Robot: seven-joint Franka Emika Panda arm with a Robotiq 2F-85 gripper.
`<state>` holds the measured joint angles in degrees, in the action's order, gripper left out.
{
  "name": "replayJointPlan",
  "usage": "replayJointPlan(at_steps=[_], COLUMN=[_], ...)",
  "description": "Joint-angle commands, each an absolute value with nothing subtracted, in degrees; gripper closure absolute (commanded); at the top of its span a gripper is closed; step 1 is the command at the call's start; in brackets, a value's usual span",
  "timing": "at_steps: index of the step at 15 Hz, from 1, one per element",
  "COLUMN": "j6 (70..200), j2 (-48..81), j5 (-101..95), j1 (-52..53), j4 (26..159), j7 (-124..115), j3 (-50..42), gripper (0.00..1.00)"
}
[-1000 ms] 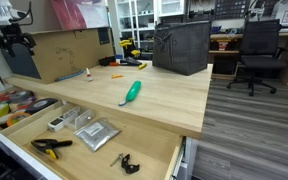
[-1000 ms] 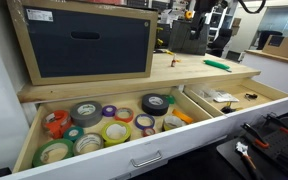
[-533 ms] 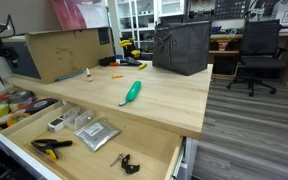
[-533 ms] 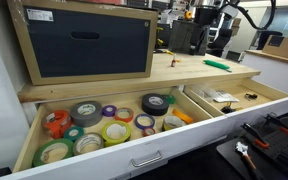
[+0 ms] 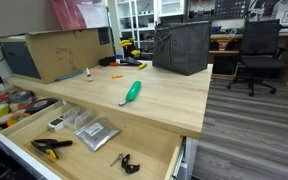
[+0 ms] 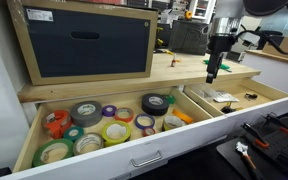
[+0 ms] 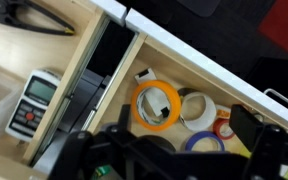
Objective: Pick up the orange masking tape and put it inside the top left drawer
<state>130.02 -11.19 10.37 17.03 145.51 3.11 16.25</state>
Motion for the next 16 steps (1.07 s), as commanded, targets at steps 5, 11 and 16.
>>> replayJointPlan(at_steps=[5, 11, 16], j6=[144.6, 153.3, 155.9], j2=[0.7, 16.0, 25.4], j5=[14.3, 10.4, 9.1], j1=[16.7, 16.9, 15.9], j4=[147.6, 139.8, 130.6], j7=[5.4, 5.6, 6.2], j3=[14.7, 16.7, 19.0], gripper=[0.00, 0.00, 0.00])
